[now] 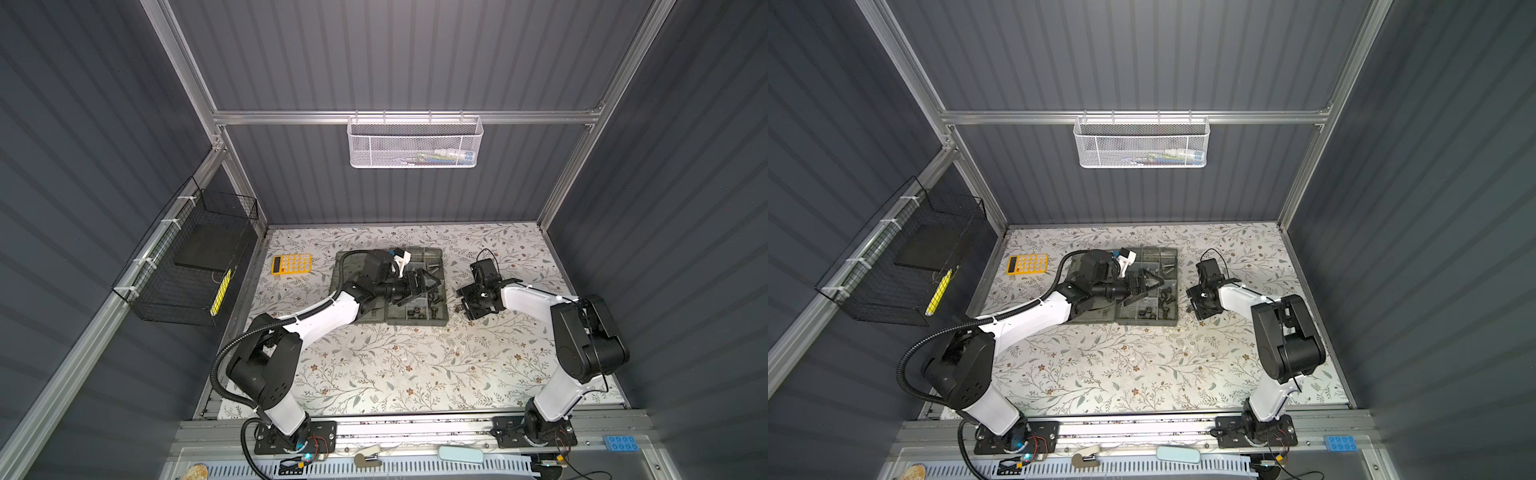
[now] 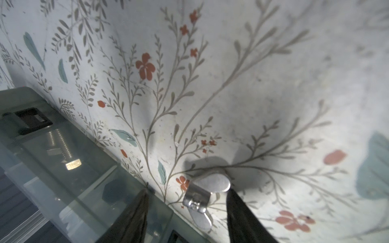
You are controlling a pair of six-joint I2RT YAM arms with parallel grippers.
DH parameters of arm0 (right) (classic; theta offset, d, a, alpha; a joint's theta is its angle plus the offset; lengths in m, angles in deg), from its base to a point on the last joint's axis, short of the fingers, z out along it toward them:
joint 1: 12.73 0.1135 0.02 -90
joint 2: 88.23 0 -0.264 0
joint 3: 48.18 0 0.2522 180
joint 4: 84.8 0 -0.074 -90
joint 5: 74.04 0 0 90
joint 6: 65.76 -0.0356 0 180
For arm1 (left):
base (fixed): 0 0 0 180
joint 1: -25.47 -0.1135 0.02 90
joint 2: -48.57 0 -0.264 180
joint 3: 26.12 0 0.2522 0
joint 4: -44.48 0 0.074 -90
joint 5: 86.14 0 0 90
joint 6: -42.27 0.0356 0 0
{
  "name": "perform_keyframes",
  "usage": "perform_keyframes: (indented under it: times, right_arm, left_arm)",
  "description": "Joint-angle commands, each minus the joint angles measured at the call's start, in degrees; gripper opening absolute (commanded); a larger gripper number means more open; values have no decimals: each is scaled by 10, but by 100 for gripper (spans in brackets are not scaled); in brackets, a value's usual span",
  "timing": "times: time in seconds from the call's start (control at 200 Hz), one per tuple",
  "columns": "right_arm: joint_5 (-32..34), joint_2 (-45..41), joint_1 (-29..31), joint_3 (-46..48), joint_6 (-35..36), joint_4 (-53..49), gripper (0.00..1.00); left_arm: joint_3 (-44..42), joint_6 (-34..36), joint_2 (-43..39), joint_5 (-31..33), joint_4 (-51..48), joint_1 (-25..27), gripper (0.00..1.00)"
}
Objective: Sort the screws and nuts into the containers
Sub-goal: 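Lower the right gripper and grasp the last silver wing nut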
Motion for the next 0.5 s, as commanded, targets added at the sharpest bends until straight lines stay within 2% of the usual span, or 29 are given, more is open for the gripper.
perform_keyframes:
  times: [0.0, 0.23, 0.495]
  right_arm:
    - [3, 8, 3, 0, -8, 3, 55]
    - [0, 15, 3, 7, -10, 10, 43]
    - [-10, 20, 6, 12, -9, 19, 39]
  left_arm:
    - [1, 5, -6, 2, -13, 4, 100]
    - [1, 5, -3, 3, -19, 5, 100]
    - [20, 19, 8, 6, -55, 9, 100]
